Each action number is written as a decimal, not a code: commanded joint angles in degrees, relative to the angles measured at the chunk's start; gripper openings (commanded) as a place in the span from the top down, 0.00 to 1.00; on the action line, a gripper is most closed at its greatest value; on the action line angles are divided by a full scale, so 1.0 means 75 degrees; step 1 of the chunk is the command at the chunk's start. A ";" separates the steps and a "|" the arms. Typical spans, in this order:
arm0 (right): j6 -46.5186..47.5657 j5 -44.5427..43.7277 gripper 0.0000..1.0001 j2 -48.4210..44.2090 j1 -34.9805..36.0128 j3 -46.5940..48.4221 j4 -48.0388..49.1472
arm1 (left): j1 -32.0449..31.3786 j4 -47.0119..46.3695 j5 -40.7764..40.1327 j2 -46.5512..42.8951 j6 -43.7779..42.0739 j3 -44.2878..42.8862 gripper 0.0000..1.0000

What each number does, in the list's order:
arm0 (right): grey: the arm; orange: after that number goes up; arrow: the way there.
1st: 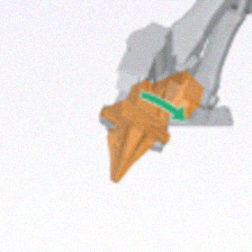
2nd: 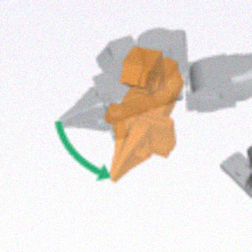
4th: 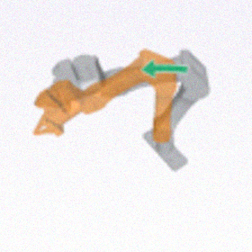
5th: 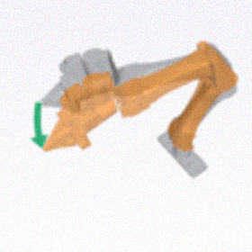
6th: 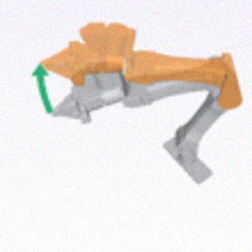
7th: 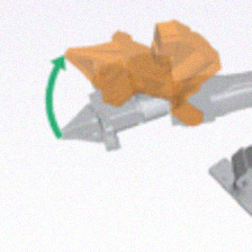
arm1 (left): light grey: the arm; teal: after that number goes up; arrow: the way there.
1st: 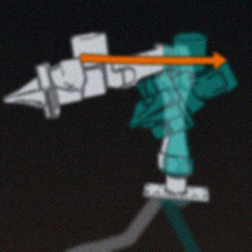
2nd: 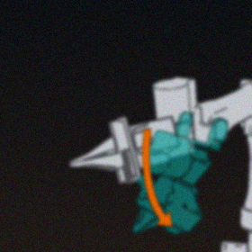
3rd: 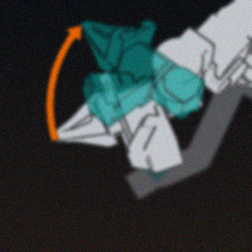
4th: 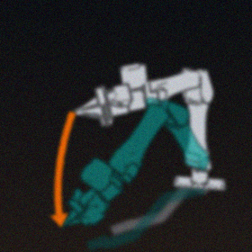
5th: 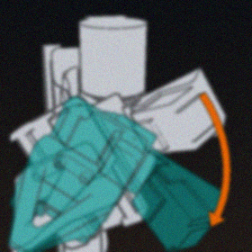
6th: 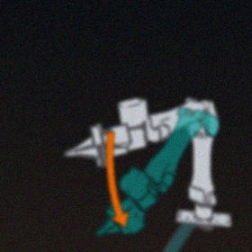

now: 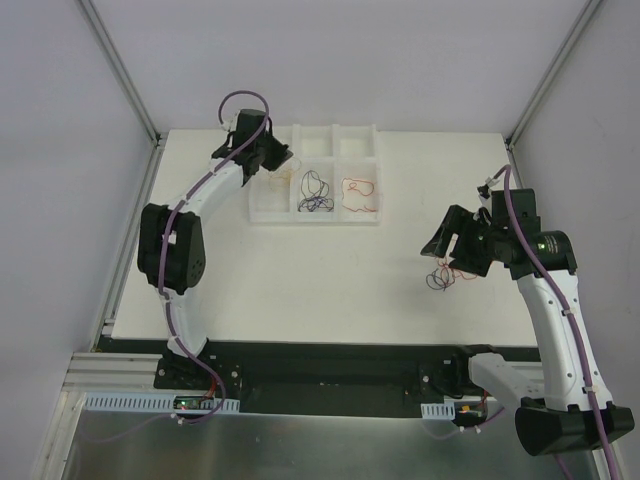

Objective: Untangle the cables

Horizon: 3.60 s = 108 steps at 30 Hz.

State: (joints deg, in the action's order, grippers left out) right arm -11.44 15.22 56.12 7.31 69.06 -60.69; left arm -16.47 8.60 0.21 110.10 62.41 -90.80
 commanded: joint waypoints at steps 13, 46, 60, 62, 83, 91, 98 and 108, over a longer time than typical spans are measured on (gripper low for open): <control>0.0119 -0.0120 0.23 0.0006 -0.0061 0.0109 -0.0077 | 0.0894 -0.1123 0.1859 0.0226 -0.0376 0.0693 1.00; -0.0080 -0.0026 0.23 -0.0018 -0.0061 0.0062 0.0017 | 0.1422 -0.0268 0.2409 -0.0160 -0.1173 0.0787 0.44; 0.0353 -0.1899 0.21 0.2183 -0.0786 -0.0067 -0.0077 | 0.1095 -0.0139 0.3311 -0.2971 -0.1489 0.2824 0.36; 0.0587 -0.2450 0.21 0.2664 -0.0939 -0.0102 0.0075 | 0.0721 -0.0081 0.3406 -0.3475 -0.1734 0.3257 0.36; 0.0895 -0.1528 0.84 0.5643 0.2125 -0.0501 0.2185 | -0.1542 0.1044 0.3453 -0.5774 -0.2813 0.4935 0.41; 0.0096 0.0172 0.53 0.5246 0.5083 0.0378 0.2583 | -0.1496 0.1758 0.3079 -0.5739 -0.3446 0.4760 0.39; -0.0454 -0.0211 0.32 0.3863 0.4055 -0.0359 0.2771 | -0.1449 0.2076 0.3018 -0.5646 -0.3810 0.4923 0.36; -0.0853 -0.1082 0.32 0.3440 0.2611 -0.1870 0.1586 | -0.2736 0.2813 0.3724 -0.3070 -0.5015 0.3825 0.24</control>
State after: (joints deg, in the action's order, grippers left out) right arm -15.40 7.27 83.85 26.57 59.64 -44.58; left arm -31.24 24.82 27.88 81.14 32.40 -55.24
